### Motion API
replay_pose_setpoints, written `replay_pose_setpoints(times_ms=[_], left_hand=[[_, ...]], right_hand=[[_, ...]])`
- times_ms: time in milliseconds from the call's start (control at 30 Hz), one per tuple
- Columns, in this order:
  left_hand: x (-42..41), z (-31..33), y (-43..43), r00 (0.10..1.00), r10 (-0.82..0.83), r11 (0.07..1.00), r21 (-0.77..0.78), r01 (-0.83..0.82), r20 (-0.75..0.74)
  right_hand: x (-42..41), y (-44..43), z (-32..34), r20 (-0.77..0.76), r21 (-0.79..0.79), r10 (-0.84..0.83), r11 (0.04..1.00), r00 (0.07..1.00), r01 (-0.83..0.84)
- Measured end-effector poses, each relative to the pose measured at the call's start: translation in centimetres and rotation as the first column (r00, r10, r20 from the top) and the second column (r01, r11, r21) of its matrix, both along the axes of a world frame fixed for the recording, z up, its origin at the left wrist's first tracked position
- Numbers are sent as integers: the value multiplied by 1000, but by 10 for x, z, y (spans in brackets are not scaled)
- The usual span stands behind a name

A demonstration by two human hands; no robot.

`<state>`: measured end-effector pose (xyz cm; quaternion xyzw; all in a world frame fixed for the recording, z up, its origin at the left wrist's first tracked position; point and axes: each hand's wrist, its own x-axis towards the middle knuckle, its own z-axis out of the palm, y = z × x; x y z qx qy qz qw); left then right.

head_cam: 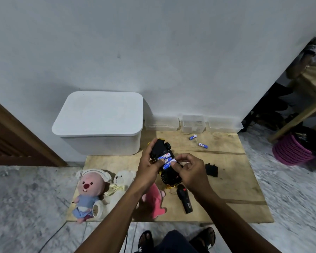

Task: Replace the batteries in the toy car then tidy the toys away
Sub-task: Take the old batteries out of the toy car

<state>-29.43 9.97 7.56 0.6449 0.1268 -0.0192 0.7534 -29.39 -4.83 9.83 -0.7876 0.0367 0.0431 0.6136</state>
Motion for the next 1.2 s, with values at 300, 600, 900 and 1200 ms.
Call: replay_pose_setpoints(times_ms=[300, 600, 900, 1200], left_hand=[[9, 16, 11, 992, -13, 990, -144, -5, -122], [9, 27, 13, 995, -33, 996, -88, 25, -89], [6, 30, 0, 995, -61, 994, -99, 54, -77], [8, 29, 4, 996, -41, 995, -97, 33, -76]], right_hand=[[19, -5, 16, 36, 50, 30, 998, 999, -32], [50, -14, 35, -205, 308, 58, 951, 977, 9], [59, -14, 41, 19, -598, 637, 625, 771, -501], [56, -19, 31, 135, -629, 708, 602, 694, -492]])
